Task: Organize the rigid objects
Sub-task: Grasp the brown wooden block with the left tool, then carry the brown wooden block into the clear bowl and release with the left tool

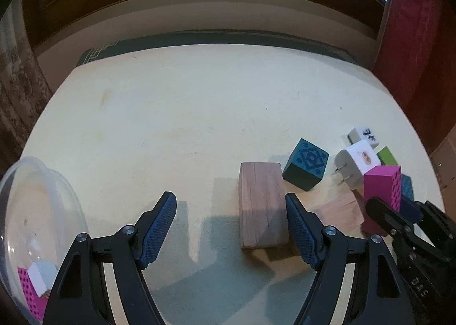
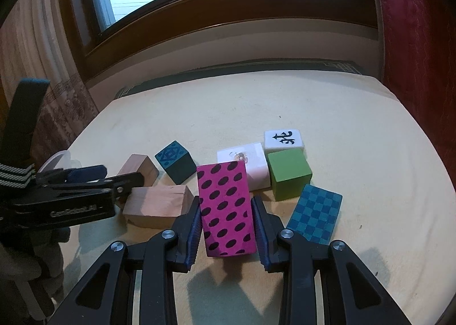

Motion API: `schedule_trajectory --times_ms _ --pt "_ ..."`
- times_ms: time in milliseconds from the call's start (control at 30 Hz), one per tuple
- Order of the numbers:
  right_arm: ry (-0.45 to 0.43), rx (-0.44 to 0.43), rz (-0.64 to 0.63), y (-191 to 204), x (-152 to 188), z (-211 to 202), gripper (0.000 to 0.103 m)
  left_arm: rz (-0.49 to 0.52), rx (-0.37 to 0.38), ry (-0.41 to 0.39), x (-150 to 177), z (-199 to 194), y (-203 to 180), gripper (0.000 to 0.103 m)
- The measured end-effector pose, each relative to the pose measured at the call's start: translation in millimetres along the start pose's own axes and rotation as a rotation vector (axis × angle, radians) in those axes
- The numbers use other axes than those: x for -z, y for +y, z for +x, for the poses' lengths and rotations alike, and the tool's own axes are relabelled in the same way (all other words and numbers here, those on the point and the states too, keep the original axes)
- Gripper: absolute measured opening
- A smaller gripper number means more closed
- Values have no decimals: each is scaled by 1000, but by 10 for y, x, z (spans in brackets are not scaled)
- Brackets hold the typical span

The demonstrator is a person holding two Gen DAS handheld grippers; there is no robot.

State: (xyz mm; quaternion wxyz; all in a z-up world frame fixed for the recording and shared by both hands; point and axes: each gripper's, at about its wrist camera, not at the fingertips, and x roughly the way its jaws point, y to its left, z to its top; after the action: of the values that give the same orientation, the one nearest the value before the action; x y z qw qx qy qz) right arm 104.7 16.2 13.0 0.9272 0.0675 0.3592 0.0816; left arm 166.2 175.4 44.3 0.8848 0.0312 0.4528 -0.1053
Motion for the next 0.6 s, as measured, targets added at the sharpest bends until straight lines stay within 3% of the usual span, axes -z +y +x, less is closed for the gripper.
schedule_trajectory --times_ms 100,167,267,333,400,600 --pt "-3 3 -5 12 13 -5 35 0 1 -8 -15 41 -24 75" --pt "-4 1 -5 12 11 -3 35 -10 28 -7 -31 64 -5 68" --pt "-4 1 -5 14 12 2 35 -14 61 -16 -14 57 -31 56" --pt "-4 0 -8 17 15 3 35 -14 91 -26 -6 59 -52 40" --pt "-4 -1 -12 20 19 -1 35 -15 124 -33 8 47 -74 31" --pt "-13 -17 -2 1 19 -30 35 -55 104 -60 71 -30 -26 31"
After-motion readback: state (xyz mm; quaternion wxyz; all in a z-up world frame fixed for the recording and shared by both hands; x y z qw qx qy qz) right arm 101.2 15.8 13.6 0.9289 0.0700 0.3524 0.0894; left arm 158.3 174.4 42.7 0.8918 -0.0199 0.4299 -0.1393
